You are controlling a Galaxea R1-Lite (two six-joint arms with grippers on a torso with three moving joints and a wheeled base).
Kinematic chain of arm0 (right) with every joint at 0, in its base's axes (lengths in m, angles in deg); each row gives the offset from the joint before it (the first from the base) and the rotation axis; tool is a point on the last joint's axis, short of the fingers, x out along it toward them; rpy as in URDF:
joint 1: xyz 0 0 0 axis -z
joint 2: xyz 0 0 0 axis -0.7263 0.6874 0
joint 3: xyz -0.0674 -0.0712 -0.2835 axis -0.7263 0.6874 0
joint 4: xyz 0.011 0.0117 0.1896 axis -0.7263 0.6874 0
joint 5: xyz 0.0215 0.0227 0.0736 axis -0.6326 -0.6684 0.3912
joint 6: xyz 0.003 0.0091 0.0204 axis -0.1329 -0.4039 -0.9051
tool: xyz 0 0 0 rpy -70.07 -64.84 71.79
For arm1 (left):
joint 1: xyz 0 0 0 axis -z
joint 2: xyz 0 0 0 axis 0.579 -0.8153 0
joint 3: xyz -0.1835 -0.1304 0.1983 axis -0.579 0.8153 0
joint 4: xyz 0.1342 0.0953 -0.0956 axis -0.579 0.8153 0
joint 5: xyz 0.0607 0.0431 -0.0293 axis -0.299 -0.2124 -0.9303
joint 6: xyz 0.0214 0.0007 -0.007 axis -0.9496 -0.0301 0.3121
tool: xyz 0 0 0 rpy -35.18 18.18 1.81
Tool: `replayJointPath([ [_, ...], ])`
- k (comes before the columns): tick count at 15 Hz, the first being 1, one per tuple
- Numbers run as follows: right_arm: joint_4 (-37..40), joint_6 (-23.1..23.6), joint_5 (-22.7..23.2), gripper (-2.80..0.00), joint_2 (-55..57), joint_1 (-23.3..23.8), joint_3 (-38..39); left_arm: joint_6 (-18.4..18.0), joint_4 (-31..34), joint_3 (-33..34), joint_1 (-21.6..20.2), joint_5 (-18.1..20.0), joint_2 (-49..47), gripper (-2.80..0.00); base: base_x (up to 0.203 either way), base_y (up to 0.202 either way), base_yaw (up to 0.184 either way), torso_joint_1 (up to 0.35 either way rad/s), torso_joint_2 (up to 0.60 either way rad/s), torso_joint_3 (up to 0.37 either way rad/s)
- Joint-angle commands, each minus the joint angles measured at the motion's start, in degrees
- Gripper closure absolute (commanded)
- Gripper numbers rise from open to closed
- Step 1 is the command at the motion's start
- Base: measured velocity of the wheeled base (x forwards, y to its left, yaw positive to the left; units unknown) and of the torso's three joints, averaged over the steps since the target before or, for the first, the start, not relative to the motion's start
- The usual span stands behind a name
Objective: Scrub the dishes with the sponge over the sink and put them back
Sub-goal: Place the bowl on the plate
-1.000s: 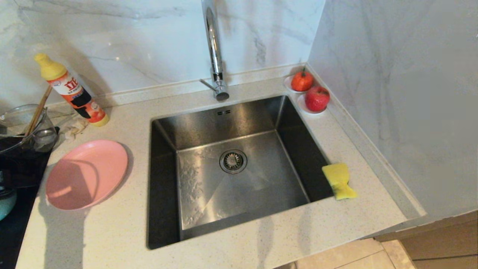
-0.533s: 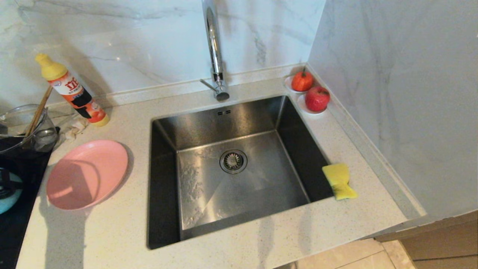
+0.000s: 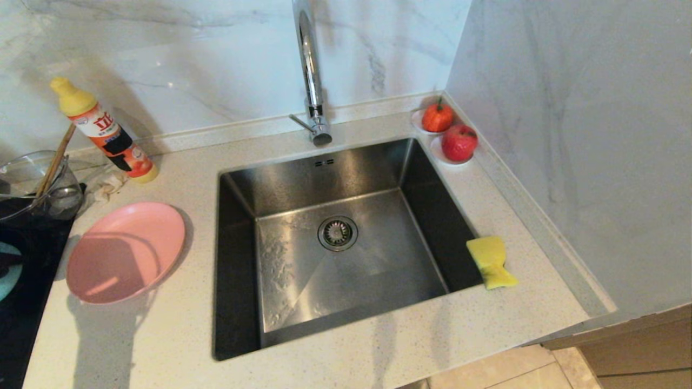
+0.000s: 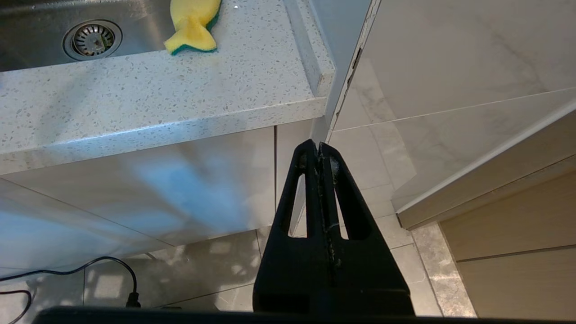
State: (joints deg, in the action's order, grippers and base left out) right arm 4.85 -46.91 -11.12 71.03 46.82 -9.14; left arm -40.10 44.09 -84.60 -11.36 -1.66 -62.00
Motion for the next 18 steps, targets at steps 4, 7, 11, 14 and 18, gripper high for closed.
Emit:
replayJointPath([
  [4, 0.0, 0.0, 0.0, 0.00, 0.0, 0.0, 0.0, -2.8, 0.0, 7.2, 0.1, 0.9, 13.5, 0.00, 0.000, 0.000, 0.000, 0.000, 0.00, 0.000],
  [7, 0.0, 0.0, 0.0, 0.00, 0.0, 0.0, 0.0, -2.2, -0.1, 9.1, 5.3, 2.9, 18.1, 0.00, 0.000, 0.000, 0.000, 0.000, 0.00, 0.000],
  [11, 0.0, 0.0, 0.0, 0.00, 0.1, 0.0, 0.0, 1.1, -0.6, 8.9, 15.3, 1.7, 17.1, 0.00, 0.000, 0.000, 0.000, 0.000, 0.00, 0.000],
  [14, 0.0, 0.0, 0.0, 0.00, 0.0, 0.0, 0.0, 4.3, -0.8, 6.5, 21.9, -1.6, 14.0, 0.00, 0.000, 0.000, 0.000, 0.000, 0.00, 0.000],
  [18, 0.0, 0.0, 0.0, 0.00, 0.0, 0.0, 0.0, 4.9, -3.0, 4.9, 27.5, -7.5, 6.9, 0.00, 0.000, 0.000, 0.000, 0.000, 0.00, 0.000],
])
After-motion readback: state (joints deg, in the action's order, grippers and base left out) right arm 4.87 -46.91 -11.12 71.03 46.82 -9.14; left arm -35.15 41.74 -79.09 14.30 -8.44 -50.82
